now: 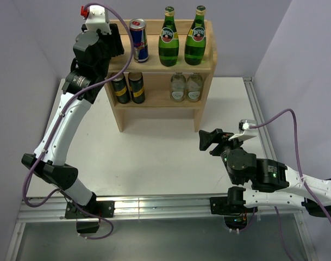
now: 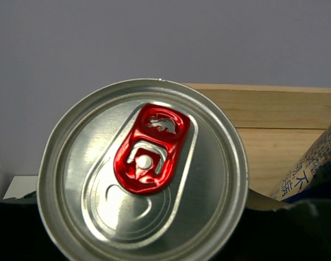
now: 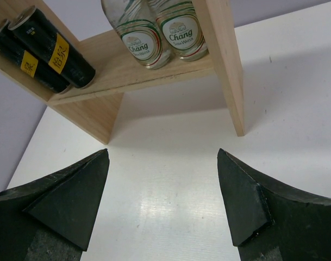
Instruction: Place and organize the beverage onto the shelf
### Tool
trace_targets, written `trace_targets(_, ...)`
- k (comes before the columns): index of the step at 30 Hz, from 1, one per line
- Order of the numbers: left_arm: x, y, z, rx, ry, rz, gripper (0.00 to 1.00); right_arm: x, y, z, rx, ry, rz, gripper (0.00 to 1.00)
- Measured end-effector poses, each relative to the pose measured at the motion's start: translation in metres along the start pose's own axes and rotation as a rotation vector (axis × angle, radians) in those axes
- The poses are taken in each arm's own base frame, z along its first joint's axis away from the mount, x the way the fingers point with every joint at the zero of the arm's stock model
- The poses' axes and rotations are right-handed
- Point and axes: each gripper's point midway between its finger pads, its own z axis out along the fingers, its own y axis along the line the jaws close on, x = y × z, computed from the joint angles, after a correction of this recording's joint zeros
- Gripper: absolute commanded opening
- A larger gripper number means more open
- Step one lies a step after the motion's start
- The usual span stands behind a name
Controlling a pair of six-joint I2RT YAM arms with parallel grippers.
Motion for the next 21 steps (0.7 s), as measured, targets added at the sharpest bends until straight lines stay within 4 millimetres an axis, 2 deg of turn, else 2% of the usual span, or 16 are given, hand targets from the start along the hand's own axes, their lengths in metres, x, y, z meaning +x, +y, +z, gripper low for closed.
trace_targets(1,0.0,0.0,0.0,0.003,-0.003,-0.004,0.29,0.001,0.0,0.0,0.001,0.001,0.0,0.88)
trace_targets(2,-0.001,0.0,0.0,0.004,-0.004,-0.009,0.45,0.001,0.0,0.0,0.002,0.002,-0.001,0.87)
trace_targets(5,-0.002,0.0,0.0,0.006,-0.009,-0.021,0.66,0.002,0.0,0.0,0.005,0.004,0.0,0.87)
trace_targets(6,-0.002,0.001,0.0,0.005,-0.01,-0.023,0.69,0.002,-0.001,0.0,0.006,0.005,0.002,0.88)
trace_targets(8,-0.002,0.0,0.0,0.006,-0.013,-0.029,0.7,0.003,-0.001,0.0,0.008,0.005,0.005,0.87)
trace_targets(11,-0.002,0.0,0.0,0.011,-0.003,-0.027,0.58,0.003,-0.002,0.0,0.01,0.007,0.007,0.88)
trace_targets(12,-0.002,-0.001,0.001,0.013,0.002,-0.027,0.58,0.004,-0.002,0.0,0.011,0.008,0.007,0.87)
trace_targets(15,-0.002,-0.003,0.006,0.016,0.024,-0.016,0.67,0.004,-0.003,0.0,0.012,0.01,0.007,0.87)
trace_targets(21,0.002,-0.005,0.01,0.018,0.036,-0.011,0.7,0.005,-0.003,0.0,0.013,0.01,0.014,0.88)
